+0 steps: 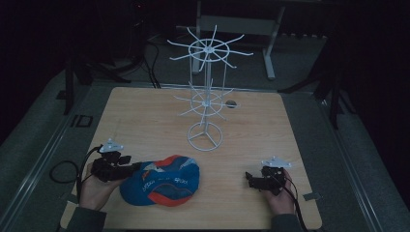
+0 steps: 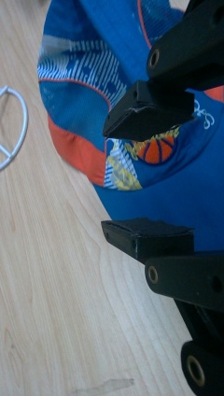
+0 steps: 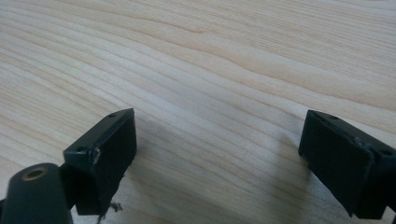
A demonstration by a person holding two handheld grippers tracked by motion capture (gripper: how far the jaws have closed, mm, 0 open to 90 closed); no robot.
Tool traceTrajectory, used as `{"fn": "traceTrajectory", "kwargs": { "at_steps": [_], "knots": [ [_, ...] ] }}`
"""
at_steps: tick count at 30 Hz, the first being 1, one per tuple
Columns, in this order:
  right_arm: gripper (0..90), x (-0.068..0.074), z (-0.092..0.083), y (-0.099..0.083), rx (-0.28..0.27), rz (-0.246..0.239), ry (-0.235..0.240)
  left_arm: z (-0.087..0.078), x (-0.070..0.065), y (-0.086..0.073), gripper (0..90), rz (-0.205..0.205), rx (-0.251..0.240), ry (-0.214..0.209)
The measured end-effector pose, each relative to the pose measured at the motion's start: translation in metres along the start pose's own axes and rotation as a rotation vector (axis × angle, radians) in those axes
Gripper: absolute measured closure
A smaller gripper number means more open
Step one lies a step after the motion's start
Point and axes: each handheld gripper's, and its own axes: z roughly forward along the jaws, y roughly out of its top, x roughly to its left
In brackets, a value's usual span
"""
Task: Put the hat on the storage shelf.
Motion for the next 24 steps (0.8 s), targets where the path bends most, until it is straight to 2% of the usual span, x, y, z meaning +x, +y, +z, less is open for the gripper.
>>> {"fn": "traceTrajectory", "kwargs": {
  "at_steps": [6,15,22,24],
  "knots": [
    [11.1,0.0,0.0,0.0,0.0,0.0,0.0,-0.005,-0.01,0.006,47.8,0.046,0.007,-0.04],
    [11.1,0.0,0.0,0.0,0.0,0.0,0.0,-0.009,-0.018,0.012,45.7,0.1,0.015,-0.061],
    [11.0,0.0,0.0,0.0,0.0,0.0,0.0,-0.006,-0.031,0.016,42.1,0.186,0.041,-0.109],
    [11.0,0.0,0.0,0.0,0.0,0.001,0.0,-0.004,-0.034,0.017,42.0,0.196,0.048,-0.12]
  ]
}}
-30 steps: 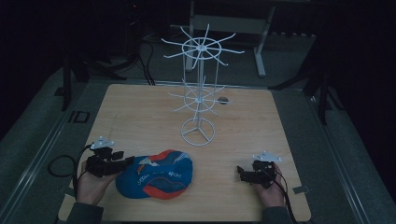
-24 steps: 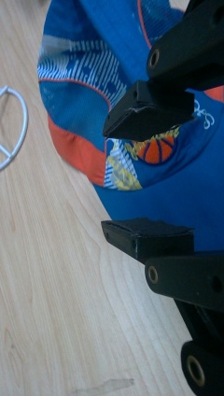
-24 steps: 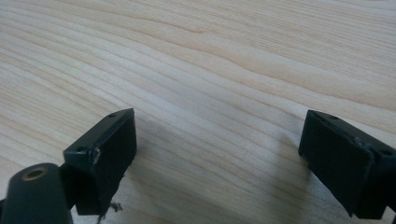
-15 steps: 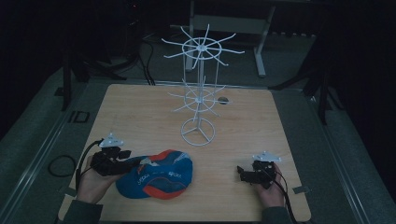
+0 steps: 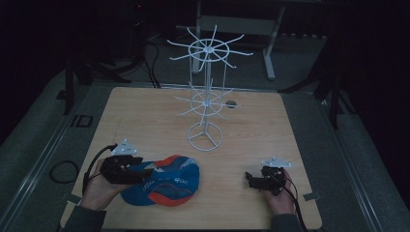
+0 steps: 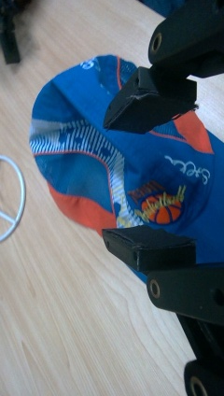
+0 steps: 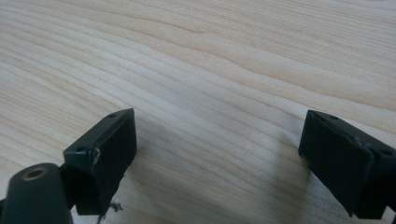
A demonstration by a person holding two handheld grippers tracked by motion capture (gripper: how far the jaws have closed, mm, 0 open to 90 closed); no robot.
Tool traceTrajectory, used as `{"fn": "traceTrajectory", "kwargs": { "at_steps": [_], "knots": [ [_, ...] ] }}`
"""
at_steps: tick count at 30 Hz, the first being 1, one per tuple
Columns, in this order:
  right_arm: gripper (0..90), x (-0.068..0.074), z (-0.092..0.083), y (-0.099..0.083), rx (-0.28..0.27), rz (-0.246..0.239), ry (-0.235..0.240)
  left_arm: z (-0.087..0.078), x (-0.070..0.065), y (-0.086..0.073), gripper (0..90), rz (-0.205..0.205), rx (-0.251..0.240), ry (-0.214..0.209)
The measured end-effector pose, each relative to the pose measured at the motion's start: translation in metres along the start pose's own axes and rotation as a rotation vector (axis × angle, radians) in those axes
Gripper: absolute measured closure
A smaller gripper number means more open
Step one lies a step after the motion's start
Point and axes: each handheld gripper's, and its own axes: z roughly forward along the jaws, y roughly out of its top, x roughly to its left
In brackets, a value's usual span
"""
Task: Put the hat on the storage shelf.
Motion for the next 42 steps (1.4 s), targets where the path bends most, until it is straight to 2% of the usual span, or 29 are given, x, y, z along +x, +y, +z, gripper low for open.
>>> {"fn": "traceTrajectory", "kwargs": {
  "at_steps": [7,11,20,22,26,31,42],
  "knots": [
    [11.1,0.0,0.0,0.0,0.001,-0.001,-0.001,0.007,-0.005,0.003,40.1,0.017,0.01,-0.028],
    [11.1,0.0,0.0,0.0,0.0,0.0,-0.001,0.012,-0.01,0.005,37.9,0.049,0.032,-0.029],
    [11.1,0.0,0.001,0.0,0.0,-0.001,-0.002,0.023,-0.019,0.009,26.1,0.096,0.077,-0.026],
    [11.0,0.0,0.001,0.0,0.0,-0.001,-0.002,0.026,-0.022,0.009,21.2,0.111,0.088,-0.021],
    [11.1,0.0,0.001,0.001,-0.001,-0.001,-0.002,0.031,-0.027,0.01,17.1,0.136,0.108,-0.03],
    [11.1,0.0,0.001,0.001,-0.001,-0.001,-0.003,0.034,-0.03,0.011,16.9,0.163,0.112,-0.039],
    [11.0,0.0,0.001,0.001,0.0,0.0,-0.003,0.042,-0.034,0.015,18.4,0.189,0.136,-0.061]
  ]
}}
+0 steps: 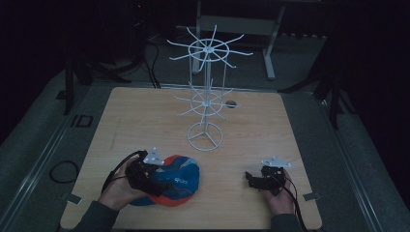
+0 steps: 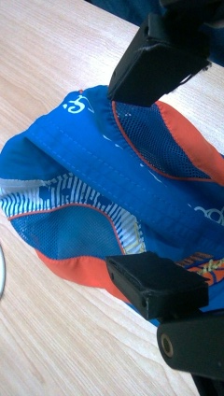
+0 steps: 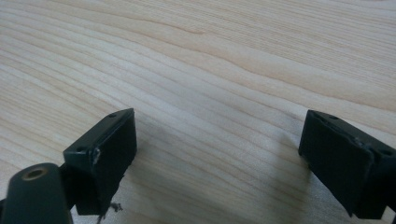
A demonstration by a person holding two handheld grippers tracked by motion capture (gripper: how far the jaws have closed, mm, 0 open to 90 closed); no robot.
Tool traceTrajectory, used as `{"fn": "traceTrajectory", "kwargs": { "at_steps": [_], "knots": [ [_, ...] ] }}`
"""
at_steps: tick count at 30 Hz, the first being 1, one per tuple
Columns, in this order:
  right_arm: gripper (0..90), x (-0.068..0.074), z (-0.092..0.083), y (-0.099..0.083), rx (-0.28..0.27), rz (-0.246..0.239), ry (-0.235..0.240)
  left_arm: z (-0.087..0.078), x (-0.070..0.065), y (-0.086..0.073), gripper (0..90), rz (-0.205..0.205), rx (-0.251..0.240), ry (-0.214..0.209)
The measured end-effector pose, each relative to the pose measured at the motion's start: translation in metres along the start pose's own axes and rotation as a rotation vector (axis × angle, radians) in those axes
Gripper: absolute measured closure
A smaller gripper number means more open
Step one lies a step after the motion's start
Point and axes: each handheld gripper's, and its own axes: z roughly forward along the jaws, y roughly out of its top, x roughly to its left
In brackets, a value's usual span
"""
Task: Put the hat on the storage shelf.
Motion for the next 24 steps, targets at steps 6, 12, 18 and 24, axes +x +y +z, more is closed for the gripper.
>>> {"fn": "traceTrajectory", "kwargs": {
  "at_steps": [6,12,18,24],
  "knots": [
    [11.1,0.0,0.0,0.0,0.0,0.0,0.0,0.006,-0.002,0.003,18.4,0.033,0.042,-0.01],
    [11.1,0.0,0.0,0.0,0.0,0.0,0.0,0.017,-0.003,0.004,22.4,0.05,0.084,-0.012],
    [11.1,0.0,0.0,0.0,0.0,0.002,0.001,0.024,-0.001,0.004,33.4,0.049,0.118,-0.005],
    [11.1,0.0,0.0,0.0,-0.001,0.002,0.0,0.032,0.002,0.003,49.1,0.056,0.183,0.016]
  ]
}}
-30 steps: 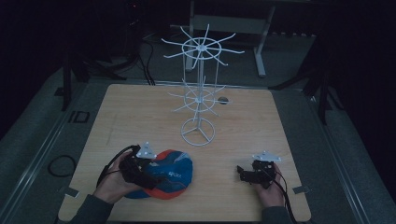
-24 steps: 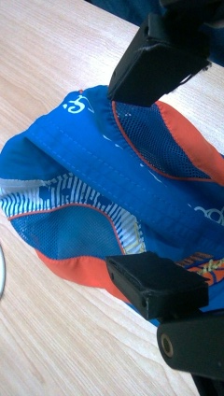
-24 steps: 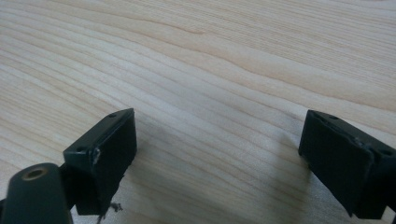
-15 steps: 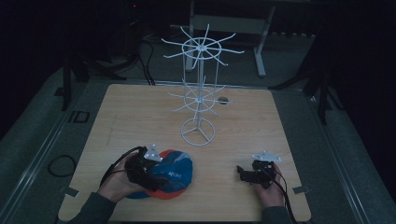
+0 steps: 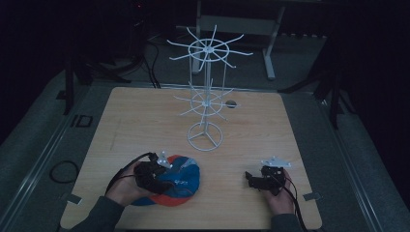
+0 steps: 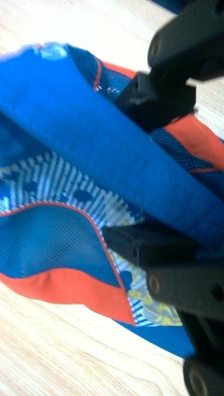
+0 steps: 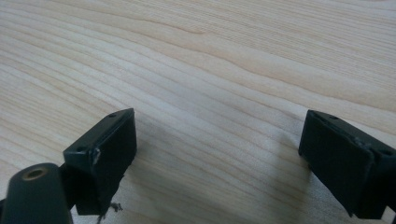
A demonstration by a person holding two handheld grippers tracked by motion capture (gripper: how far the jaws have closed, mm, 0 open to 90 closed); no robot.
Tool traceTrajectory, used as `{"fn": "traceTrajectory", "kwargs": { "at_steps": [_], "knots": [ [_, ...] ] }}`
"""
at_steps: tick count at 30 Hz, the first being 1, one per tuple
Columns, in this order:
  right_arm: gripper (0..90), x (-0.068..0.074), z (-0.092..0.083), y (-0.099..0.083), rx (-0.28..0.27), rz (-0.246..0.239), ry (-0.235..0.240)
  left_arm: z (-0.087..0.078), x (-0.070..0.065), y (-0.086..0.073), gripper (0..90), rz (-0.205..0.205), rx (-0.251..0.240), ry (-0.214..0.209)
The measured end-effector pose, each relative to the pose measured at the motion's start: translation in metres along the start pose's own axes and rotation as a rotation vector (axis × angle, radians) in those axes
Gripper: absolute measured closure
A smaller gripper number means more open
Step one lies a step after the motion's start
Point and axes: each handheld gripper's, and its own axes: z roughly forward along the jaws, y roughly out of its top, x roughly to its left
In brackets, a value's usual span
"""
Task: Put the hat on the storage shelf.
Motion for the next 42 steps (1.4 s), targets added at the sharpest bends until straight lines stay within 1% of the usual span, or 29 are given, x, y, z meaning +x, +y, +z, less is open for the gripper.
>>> {"fn": "traceTrajectory", "kwargs": {
  "at_steps": [2,3,4,7,8,9,10,12,13,17,19,23,31,35,42],
  "knots": [
    [11.1,0.0,0.0,0.0,0.0,0.0,0.0,0.001,0.0,0.0,60.1,-0.003,0.008,0.004],
    [11.1,0.0,0.0,0.0,0.0,0.0,0.0,0.004,-0.001,0.0,65.6,0.005,0.03,0.021],
    [11.1,0.0,0.0,0.0,0.0,0.0,0.0,0.004,0.0,0.0,71.5,0.017,0.041,0.019],
    [11.1,0.0,0.0,0.0,0.0,0.0,0.0,0.004,-0.001,-0.001,85.1,0.027,0.044,0.022],
    [11.1,0.0,0.0,0.0,0.0,0.0,0.0,0.001,0.0,-0.001,87.5,0.024,0.03,0.017],
    [11.1,0.0,0.0,0.0,0.0,0.0,0.0,0.001,0.0,-0.001,88.2,0.024,0.03,0.017],
    [11.1,0.0,0.0,0.0,0.0,0.0,0.0,-0.002,0.001,-0.002,88.6,0.025,0.02,0.016],
    [11.1,0.0,0.0,0.0,0.0,0.0,0.0,-0.005,0.003,-0.004,88.9,0.012,0.001,0.016],
    [11.1,0.0,0.0,0.0,0.0,0.0,0.0,-0.007,0.004,-0.004,88.9,0.014,-0.002,0.019],
    [11.1,0.0,0.0,0.0,0.0,0.0,0.0,-0.015,0.007,-0.008,89.1,0.001,-0.027,0.035],
    [11.1,0.0,0.0,0.0,0.0,0.0,0.0,-0.017,0.009,-0.009,89.2,-0.002,-0.033,0.036],
    [11.1,0.0,0.0,0.0,0.0,0.0,0.0,-0.028,0.014,-0.013,89.1,-0.02,-0.065,0.059],
    [11.1,0.0,0.0,0.0,0.0,0.0,0.0,-0.048,0.019,-0.018,89.2,-0.034,-0.107,0.097],
    [11.1,0.0,0.0,0.0,0.0,0.0,0.0,-0.056,0.023,-0.02,89.2,-0.054,-0.134,0.11],
    [11.1,0.0,0.0,0.0,0.0,0.0,0.0,-0.067,0.027,-0.022,89.2,-0.076,-0.171,0.131]
  ]
}}
